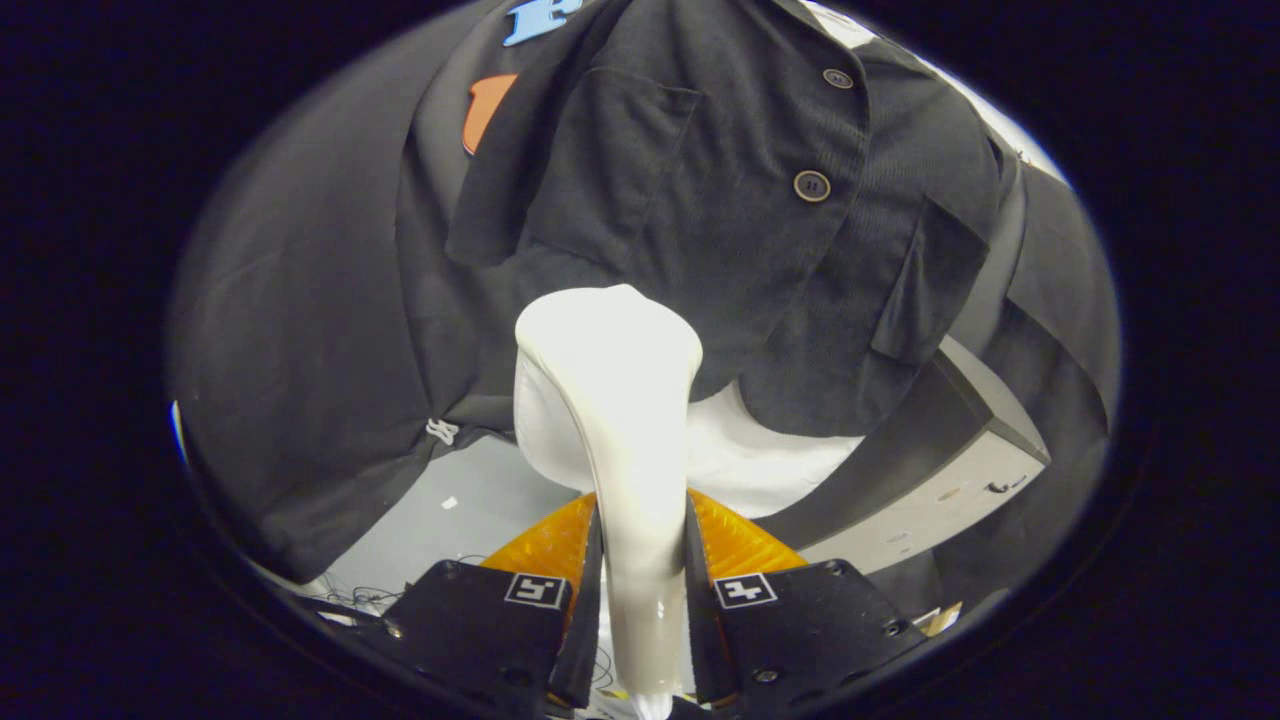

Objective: Iron the clothes twice with a garment steamer, once on the left side and once on the right side.

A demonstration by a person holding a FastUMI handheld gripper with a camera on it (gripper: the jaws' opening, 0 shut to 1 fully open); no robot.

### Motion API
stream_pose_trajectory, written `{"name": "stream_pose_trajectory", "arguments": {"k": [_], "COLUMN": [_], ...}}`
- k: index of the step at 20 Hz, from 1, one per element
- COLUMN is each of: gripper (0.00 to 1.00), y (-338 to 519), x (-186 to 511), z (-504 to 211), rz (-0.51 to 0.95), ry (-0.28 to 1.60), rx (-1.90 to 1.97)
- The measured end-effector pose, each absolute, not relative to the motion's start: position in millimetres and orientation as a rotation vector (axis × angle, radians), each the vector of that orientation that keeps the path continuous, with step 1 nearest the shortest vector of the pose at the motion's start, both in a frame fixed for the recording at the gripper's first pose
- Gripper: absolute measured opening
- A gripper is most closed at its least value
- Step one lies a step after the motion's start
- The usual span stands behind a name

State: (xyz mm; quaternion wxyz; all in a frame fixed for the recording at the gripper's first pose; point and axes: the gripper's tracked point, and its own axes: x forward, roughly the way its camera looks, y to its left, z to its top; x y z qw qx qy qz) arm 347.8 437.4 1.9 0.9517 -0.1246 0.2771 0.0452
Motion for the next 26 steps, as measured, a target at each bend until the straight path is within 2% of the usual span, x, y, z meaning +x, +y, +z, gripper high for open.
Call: {"name": "stream_pose_trajectory", "arguments": {"k": [5, 9, 18, 26], "gripper": [0.41, 0.4, 0.4, 0.4], "y": [428, 387, 230, 99], "x": [336, 305, 232, 157], "z": [11, 24, 45, 10], "rz": [0.101, 0.126, 0.074, 0.006], "ry": [0.564, 0.51, 0.322, 0.239], "rx": [-0.194, -0.118, -0.037, 0.007]}}
